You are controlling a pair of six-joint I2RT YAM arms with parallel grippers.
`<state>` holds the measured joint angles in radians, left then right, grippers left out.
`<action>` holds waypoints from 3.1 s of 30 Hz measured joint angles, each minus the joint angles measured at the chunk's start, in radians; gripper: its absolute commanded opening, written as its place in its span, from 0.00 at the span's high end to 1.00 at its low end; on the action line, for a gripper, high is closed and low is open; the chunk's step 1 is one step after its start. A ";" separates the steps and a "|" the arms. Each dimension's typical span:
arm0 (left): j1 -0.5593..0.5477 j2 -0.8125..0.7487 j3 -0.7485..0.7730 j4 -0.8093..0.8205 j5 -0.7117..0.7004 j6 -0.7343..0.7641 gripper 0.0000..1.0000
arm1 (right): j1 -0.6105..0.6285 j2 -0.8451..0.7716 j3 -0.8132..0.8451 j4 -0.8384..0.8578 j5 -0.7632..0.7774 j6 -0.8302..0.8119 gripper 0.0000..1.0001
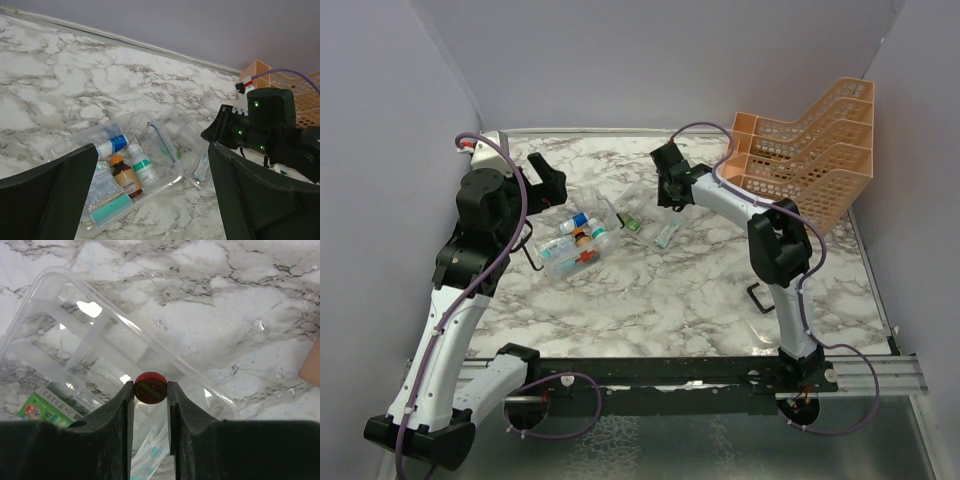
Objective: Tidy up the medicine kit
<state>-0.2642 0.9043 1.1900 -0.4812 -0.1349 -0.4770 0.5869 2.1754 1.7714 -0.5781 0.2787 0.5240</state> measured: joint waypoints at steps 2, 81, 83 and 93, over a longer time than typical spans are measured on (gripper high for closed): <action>0.000 0.000 -0.001 0.000 0.000 0.000 0.04 | -0.004 0.021 0.022 -0.008 0.003 -0.001 0.81; 0.141 0.086 -0.232 -0.122 -0.073 -0.168 0.08 | 0.036 0.036 -0.028 0.088 -0.349 -0.472 0.64; 0.148 0.098 -0.233 -0.122 -0.063 -0.171 0.10 | 0.036 0.051 -0.023 0.079 -0.343 -0.488 0.66; 0.177 0.132 -0.275 -0.121 -0.051 -0.178 0.15 | 0.040 0.065 -0.023 0.066 -0.328 -0.510 0.66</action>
<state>-0.0875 1.0363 0.9154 -0.6022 -0.1860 -0.6552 0.6270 2.2406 1.7489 -0.5117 -0.0498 0.0143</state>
